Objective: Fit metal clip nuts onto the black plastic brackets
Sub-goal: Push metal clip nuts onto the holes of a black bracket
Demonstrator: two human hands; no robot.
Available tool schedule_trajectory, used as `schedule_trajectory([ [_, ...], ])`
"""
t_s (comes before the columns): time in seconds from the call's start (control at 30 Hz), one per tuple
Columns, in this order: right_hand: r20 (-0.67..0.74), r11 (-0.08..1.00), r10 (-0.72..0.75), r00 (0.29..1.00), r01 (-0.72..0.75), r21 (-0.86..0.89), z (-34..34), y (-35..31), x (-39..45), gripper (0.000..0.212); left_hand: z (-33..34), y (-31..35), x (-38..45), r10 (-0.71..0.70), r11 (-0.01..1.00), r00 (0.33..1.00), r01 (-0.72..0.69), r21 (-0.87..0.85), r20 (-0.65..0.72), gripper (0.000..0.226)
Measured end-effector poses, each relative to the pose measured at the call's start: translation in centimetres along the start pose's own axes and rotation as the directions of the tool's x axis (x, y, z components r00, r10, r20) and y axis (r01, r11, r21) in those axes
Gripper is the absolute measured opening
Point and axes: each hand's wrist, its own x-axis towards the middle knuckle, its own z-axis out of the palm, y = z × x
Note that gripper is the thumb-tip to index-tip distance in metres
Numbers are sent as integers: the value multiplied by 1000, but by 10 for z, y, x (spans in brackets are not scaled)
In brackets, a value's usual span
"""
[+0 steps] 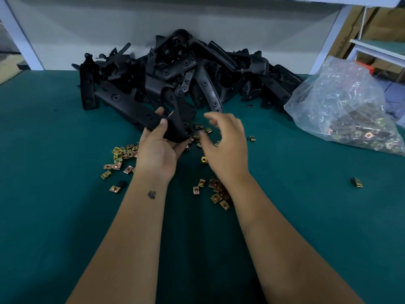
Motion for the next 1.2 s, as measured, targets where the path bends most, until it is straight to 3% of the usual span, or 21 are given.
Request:
schedule_trajectory([
  [0.13,-71,979,203,977,-201,33,-7,14,6,20,-10,9,7,19,995,997,-26,-98,-80,24],
  [0.23,17,975,220,975,-219,-38,-8,22,9,26,-19,16,12,60,988,989,-78,-132,-136,26],
  [0.33,242,994,95,966,-79,-76,-2,21,9,35,-22,18,15,78,987,982,-101,-129,-172,30],
  [0.43,431,971,-77,899,165,-172,8,13,9,40,-21,17,17,81,989,983,-100,-111,-166,33],
  [0.5,503,922,-106,858,275,-275,16,8,9,35,-19,16,16,72,992,985,-87,-87,-156,36],
  [0.8,343,797,13,939,198,-570,13,6,9,25,-21,22,13,68,981,976,-104,-167,-206,27],
  [0.93,380,919,-56,923,196,-343,14,-4,6,33,-21,24,14,81,977,971,-122,-175,-224,30],
  [1.03,515,906,-73,854,272,-324,28,-14,0,35,-19,22,15,87,985,968,-119,-124,-234,30],
  [1.13,503,918,-68,862,251,-306,30,-14,0,21,-19,20,15,93,988,972,-117,-98,-216,27],
  [1.2,447,972,-33,894,133,-194,26,-13,0,8,-19,18,15,95,989,976,-116,-96,-198,27],
])
